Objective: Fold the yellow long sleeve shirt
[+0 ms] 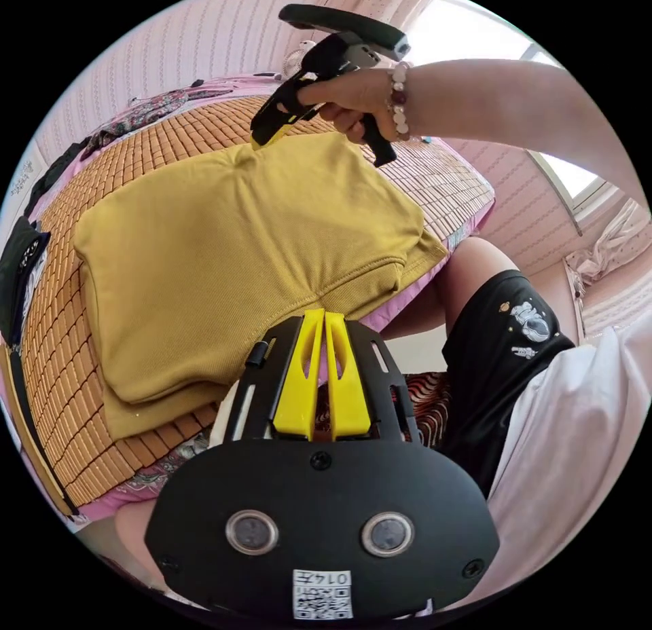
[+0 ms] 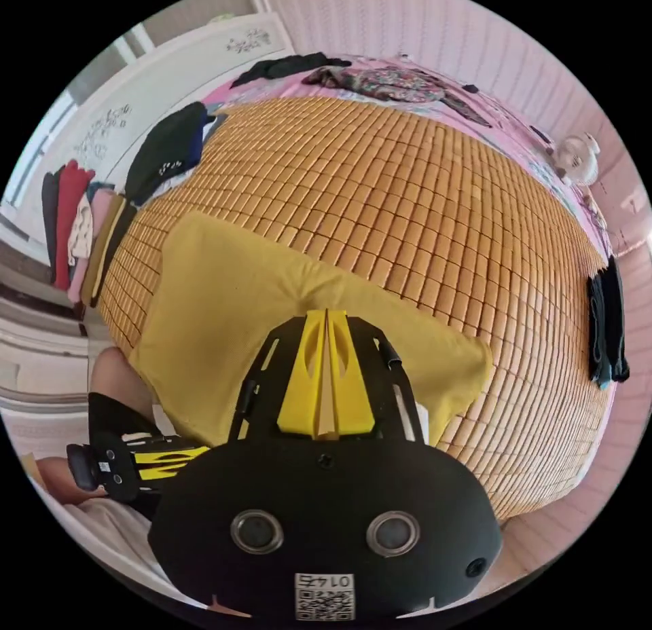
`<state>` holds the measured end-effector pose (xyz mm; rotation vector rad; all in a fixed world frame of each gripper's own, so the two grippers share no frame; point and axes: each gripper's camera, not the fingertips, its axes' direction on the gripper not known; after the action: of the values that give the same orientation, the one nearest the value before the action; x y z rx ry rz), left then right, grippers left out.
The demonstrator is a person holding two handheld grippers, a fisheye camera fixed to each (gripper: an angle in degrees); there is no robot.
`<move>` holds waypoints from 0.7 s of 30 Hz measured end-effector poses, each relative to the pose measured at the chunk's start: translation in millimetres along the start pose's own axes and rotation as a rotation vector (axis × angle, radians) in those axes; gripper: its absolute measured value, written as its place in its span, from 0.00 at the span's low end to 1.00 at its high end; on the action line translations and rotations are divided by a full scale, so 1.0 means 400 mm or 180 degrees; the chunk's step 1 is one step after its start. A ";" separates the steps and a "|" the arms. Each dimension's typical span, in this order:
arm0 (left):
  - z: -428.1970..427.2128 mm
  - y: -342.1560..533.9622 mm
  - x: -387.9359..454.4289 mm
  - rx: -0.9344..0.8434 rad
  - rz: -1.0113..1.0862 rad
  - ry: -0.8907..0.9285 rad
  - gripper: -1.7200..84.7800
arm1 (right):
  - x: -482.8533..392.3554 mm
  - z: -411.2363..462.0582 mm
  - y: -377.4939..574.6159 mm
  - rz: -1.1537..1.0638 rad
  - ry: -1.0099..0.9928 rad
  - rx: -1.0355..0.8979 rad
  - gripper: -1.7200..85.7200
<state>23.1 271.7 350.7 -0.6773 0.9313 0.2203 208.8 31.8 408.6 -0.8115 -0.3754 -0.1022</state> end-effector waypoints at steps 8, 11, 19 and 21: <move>-0.053 0.079 0.068 0.0703 0.0377 0.0205 0.03 | 0.273 -0.111 0.490 0.0631 -0.0508 -0.0144 0.12; -0.053 0.071 0.093 0.0829 0.0502 0.0264 0.12 | 0.317 -0.087 0.591 0.0797 -0.0696 -0.0373 0.14; -0.018 0.015 0.166 0.0797 0.0929 0.0171 0.22 | 0.419 -0.170 0.659 0.0834 -0.1356 -0.0265 0.06; -0.006 -0.013 0.198 0.0802 0.1091 0.0035 0.22 | 0.444 -0.218 0.669 0.0834 -0.1703 -0.0032 0.05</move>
<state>70.7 257.7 288.8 -0.2841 1.0621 0.3953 460.8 162.0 234.9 -0.8862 -0.7671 0.3656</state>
